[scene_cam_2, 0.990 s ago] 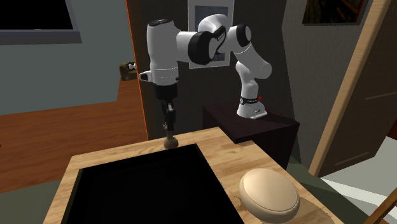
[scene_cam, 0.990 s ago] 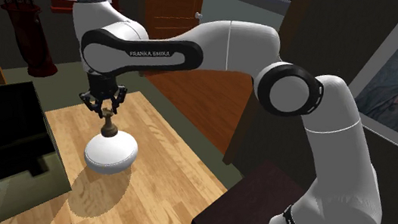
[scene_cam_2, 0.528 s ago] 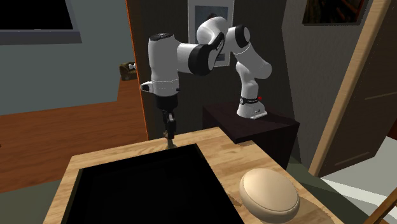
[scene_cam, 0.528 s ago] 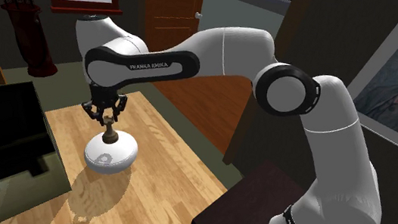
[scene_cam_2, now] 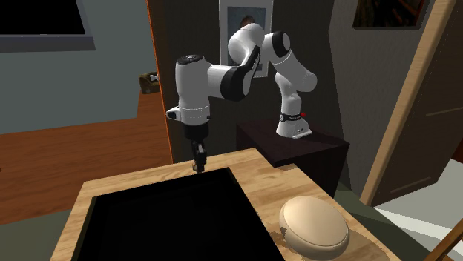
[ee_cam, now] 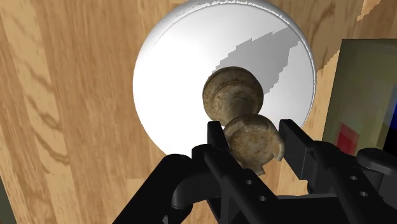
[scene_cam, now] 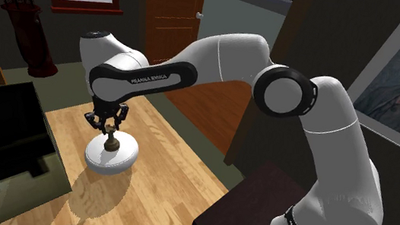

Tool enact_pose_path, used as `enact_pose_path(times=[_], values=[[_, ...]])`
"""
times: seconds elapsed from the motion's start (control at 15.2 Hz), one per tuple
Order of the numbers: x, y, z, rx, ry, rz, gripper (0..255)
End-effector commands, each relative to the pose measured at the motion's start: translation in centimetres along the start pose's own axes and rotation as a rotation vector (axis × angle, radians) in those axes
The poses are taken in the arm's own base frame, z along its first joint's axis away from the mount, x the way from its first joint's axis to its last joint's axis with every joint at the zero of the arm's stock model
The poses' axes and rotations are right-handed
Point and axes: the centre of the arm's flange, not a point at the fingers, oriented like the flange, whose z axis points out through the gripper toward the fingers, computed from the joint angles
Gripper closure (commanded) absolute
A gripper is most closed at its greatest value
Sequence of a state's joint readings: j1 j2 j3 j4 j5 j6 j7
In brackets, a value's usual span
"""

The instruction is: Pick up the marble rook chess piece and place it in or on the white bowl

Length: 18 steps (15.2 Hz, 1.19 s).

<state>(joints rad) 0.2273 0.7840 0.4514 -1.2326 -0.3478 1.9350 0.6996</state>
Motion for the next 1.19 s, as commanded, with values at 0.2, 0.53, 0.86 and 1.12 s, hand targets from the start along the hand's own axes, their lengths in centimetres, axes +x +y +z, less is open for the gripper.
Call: enact_pose_path(times=[0.2, 0.53, 0.86, 1.12], values=[[0.1, 0.0, 0.3, 0.000, 0.001, 0.000, 255], [0.1, 0.0, 0.3, 0.000, 0.001, 0.000, 0], [0.1, 0.0, -1.1, 0.000, 0.001, 0.000, 0], [0.1, 0.0, -4.7, 0.000, 0.001, 0.000, 0]])
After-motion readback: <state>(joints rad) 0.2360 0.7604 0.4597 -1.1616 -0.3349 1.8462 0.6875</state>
